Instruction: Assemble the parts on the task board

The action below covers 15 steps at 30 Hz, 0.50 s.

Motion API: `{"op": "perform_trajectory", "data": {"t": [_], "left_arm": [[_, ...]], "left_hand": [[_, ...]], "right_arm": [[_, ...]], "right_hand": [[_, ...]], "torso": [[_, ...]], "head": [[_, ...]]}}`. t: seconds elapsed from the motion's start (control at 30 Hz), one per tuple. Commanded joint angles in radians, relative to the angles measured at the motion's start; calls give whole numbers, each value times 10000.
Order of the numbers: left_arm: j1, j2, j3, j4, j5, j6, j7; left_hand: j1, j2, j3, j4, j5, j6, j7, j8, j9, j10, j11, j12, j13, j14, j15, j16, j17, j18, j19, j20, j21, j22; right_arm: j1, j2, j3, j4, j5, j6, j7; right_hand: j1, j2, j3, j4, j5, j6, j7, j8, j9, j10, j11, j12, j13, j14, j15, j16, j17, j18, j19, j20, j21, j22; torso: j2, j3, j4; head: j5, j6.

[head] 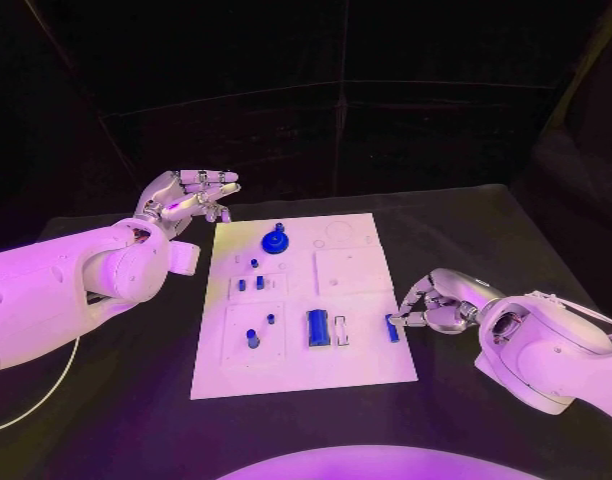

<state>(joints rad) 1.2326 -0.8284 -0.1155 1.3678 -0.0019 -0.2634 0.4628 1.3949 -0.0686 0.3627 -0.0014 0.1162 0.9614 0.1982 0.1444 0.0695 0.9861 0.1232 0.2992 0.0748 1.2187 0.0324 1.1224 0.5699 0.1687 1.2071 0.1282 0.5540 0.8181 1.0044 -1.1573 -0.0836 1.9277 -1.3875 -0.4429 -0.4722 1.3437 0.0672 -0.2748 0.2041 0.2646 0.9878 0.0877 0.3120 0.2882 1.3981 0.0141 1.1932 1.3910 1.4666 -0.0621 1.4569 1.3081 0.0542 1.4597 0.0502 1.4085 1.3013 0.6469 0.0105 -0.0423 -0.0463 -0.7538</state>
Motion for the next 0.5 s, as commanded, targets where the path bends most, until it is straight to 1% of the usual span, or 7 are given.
{"op": "perform_trajectory", "data": {"t": [0.03,0.1,0.13,0.27,0.37,0.5], "left_arm": [[4,2,4,10,20,110,77],[-1,2,3,15,20,115,81],[-3,2,3,15,20,117,81],[-10,-1,2,11,19,120,81],[-14,-9,2,16,19,123,82],[-18,-15,1,14,19,125,82]], "left_hand": [[-46,14,22,24,8,-61,-1,33,-16,-69,34,57,-14,-21,33,61,-8,133,-50,33,-59,-10],[-45,17,23,24,9,-58,-5,38,-14,-70,33,66,-13,-18,33,69,2,134,-49,34,-60,-11],[-45,17,23,24,9,-58,-5,38,-14,-70,33,66,-13,-18,33,69,2,134,-49,34,-60,-11],[-45,17,23,24,9,-58,-5,38,-14,-70,33,66,-13,-18,33,69,2,134,-49,34,-60,-11],[-45,17,23,24,9,-58,-5,38,-14,-70,33,66,-13,-18,33,69,2,134,-49,34,-60,-11],[-45,17,23,24,9,-58,-5,38,-14,-70,33,66,-13,-18,33,69,2,134,-49,34,-60,-11]], "right_arm": [[5,89,-2,-96,-733,648,-622],[1,167,-3,-186,-840,726,-718],[-1,215,-3,-233,-889,756,-750],[-33,441,-5,-411,-1009,876,-824],[-70,609,-6,-508,-1064,939,-847],[-101,773,-7,-595,-1166,967,-862]], "right_hand": [[-173,-120,-71,-10,-69,-5,70,-35,-2,-49,-1,18,-1198,588,59,-44,390,78,-39,28,-43,-53],[-173,-121,-72,-9,-69,-5,70,-35,-2,-46,-1,24,-1193,589,60,-44,392,78,-40,28,-45,-56],[-173,-121,-72,-9,-69,-5,70,-35,-2,-46,-1,24,-1193,589,60,-44,392,78,-40,28,-45,-56],[-157,-124,-79,-11,-48,8,62,-31,5,-33,-5,49,-1172,594,58,-33,421,75,-34,29,-40,-43],[-140,-129,-84,-16,-34,19,58,-27,11,-31,-10,49,-1171,597,57,-29,434,75,-33,29,-42,-42],[-85,-140,-91,-39,-4,37,49,-23,22,-23,-17,56,-1163,601,51,-28,445,75,-31,27,-47,-42]], "torso": [[-18,-4,-5],[-13,-9,-1],[-5,-5,9],[1,4,0],[7,-5,-3],[7,0,-21]], "head": [[-24,1],[-26,6],[-22,0],[0,-12],[5,-14],[19,-35]]}}
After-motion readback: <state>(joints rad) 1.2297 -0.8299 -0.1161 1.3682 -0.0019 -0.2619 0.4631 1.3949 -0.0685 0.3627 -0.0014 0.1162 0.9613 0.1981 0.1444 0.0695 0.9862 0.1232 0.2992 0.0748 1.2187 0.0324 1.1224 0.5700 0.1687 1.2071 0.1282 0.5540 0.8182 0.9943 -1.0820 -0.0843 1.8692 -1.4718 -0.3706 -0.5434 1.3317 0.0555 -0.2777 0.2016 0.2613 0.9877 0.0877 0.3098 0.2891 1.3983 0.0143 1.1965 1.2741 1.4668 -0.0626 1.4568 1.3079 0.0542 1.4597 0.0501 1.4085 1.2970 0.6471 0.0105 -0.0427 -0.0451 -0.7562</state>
